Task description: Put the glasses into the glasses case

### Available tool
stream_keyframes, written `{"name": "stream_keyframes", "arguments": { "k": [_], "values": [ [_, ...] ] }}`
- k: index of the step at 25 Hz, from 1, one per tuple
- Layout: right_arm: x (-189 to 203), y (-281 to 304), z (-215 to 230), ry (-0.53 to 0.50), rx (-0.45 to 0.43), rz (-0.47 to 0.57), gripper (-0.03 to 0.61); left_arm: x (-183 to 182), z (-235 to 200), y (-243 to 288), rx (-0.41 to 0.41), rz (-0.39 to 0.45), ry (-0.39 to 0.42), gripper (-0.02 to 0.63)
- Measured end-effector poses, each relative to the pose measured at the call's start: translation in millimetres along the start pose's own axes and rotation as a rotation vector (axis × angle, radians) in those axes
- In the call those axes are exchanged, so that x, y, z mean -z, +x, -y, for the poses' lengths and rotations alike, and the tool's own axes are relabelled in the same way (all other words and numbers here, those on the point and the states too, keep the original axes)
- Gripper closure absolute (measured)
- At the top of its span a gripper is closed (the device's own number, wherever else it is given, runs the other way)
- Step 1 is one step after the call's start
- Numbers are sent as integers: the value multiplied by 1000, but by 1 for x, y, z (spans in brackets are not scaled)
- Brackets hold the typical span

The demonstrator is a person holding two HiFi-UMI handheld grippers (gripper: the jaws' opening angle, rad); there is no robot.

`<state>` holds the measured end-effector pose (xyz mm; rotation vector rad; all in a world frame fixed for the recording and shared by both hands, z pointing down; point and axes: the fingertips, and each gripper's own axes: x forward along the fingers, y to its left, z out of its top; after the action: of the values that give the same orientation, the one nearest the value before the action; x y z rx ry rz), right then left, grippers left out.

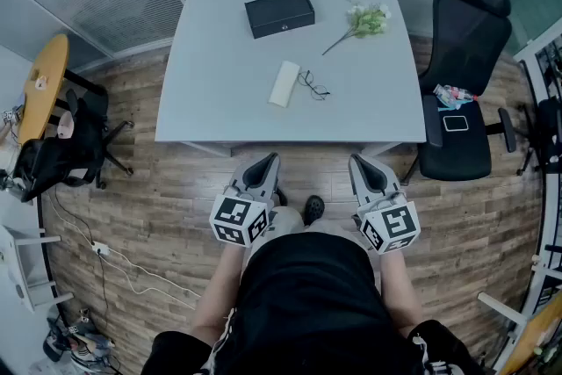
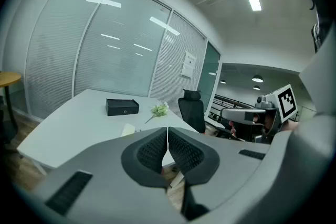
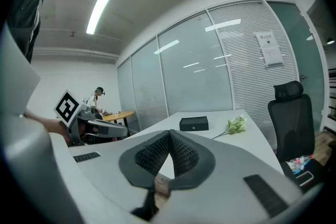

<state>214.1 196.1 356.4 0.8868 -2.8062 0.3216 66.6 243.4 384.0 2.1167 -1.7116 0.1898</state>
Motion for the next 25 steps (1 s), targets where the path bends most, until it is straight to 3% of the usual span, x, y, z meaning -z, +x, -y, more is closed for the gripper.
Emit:
{"name": "stream_keyframes", "arguments": {
  "k": [6, 15, 25],
  "values": [
    [3, 5, -5, -5, -18, -10, 565, 5, -7, -1, -11, -9, -17, 587],
    [4, 32, -5, 74, -27, 9, 561, 16, -26, 8, -23, -56, -25, 586],
    [-3, 85, 20, 138, 53, -32, 561, -2, -76, 64, 44, -100, -28, 586]
  ]
}}
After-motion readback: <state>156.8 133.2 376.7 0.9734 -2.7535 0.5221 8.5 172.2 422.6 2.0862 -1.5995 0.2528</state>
